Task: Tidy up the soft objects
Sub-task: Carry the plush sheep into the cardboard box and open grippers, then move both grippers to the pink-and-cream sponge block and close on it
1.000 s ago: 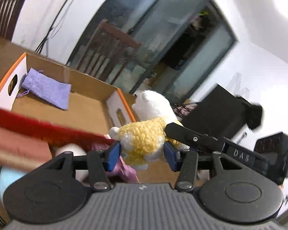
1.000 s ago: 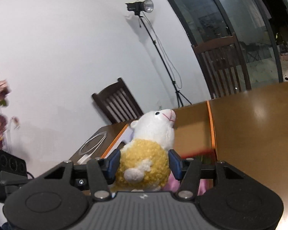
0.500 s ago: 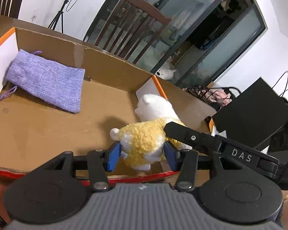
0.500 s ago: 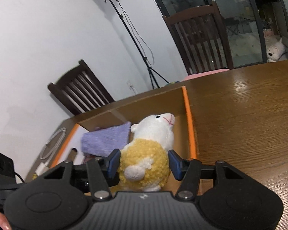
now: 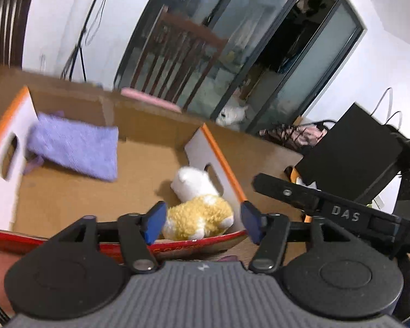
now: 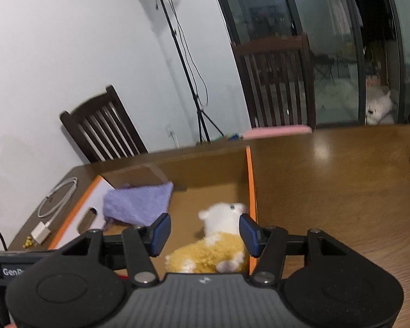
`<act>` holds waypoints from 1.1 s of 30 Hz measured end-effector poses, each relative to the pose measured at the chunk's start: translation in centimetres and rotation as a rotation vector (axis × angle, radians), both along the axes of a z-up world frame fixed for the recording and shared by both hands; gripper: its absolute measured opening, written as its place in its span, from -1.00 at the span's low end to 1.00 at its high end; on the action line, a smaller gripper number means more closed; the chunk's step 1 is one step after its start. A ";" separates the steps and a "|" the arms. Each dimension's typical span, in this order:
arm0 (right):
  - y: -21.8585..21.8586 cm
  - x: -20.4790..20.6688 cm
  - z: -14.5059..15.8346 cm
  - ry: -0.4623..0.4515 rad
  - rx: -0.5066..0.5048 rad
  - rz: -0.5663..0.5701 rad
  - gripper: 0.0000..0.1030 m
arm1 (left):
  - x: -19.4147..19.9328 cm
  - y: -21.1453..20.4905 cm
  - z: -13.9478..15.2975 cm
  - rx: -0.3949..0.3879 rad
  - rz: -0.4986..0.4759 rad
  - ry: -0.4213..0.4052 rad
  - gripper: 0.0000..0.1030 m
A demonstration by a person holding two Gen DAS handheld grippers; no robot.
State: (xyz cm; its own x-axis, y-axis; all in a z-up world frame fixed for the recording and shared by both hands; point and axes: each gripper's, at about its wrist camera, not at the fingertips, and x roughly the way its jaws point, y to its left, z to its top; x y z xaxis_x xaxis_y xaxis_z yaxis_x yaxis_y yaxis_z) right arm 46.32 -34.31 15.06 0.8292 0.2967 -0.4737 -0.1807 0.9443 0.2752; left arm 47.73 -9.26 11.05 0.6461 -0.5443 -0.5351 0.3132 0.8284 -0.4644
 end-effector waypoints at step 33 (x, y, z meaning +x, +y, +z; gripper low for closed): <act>6.1 -26.5 -7.6 -0.283 -0.192 0.152 0.90 | -30.5 6.7 -6.2 0.357 0.250 -0.386 1.00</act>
